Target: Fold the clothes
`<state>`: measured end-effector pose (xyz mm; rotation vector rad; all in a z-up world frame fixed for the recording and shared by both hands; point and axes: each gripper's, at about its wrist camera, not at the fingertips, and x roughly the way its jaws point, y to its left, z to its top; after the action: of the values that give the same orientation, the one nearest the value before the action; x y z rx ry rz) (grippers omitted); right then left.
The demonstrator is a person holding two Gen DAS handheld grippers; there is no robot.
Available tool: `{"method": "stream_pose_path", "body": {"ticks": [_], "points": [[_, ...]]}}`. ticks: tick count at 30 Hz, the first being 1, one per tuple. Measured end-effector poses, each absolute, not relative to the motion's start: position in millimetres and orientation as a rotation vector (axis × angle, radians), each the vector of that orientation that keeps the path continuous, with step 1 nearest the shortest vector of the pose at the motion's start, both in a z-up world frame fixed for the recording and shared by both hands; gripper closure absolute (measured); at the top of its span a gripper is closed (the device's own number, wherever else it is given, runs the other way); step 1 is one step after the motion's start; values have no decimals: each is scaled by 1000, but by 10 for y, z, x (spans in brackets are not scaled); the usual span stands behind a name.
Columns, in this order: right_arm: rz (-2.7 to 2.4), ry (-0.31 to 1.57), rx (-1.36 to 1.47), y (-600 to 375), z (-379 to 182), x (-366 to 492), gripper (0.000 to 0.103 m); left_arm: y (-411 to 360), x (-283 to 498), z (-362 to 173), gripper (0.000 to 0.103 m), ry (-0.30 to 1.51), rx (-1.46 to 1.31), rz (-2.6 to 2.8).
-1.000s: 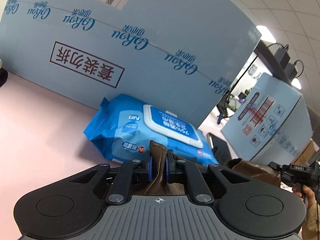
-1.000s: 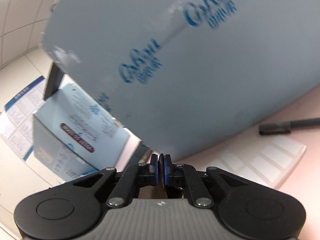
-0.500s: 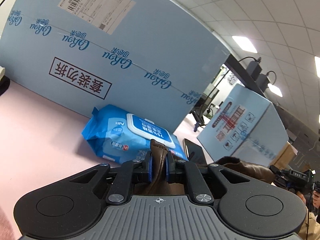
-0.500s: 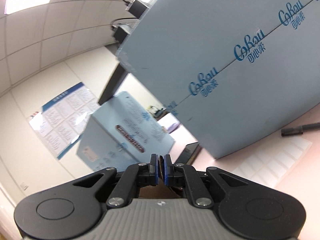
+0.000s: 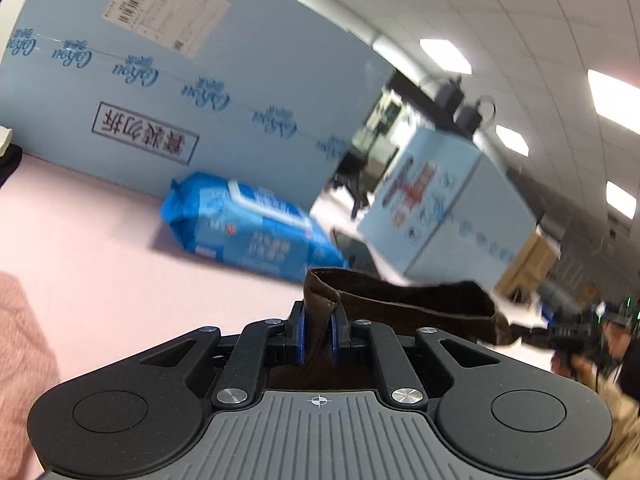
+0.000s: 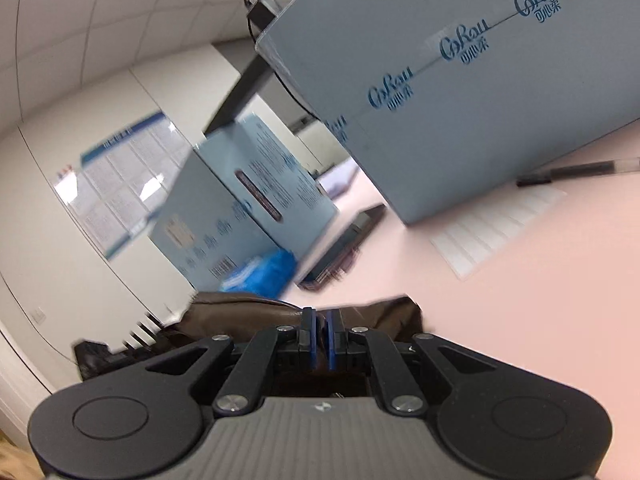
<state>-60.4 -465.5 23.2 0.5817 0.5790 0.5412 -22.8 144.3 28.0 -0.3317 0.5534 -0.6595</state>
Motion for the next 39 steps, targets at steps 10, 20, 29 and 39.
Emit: {"method": "stream_pose_path", "body": {"ticks": [10, 20, 29, 39], "points": [[494, 649, 359, -4482, 285, -758, 97, 1391, -335, 256, 86, 721, -262, -609], [509, 646, 254, -4341, 307, -939, 97, 1555, -466, 392, 80, 779, -391, -471], [505, 641, 218, -4313, 313, -981, 97, 1984, -682, 527, 67, 618, -553, -222], [501, 639, 219, -4315, 298, -974, 97, 1130, -124, 1098, 57, 496, -340, -404]]}}
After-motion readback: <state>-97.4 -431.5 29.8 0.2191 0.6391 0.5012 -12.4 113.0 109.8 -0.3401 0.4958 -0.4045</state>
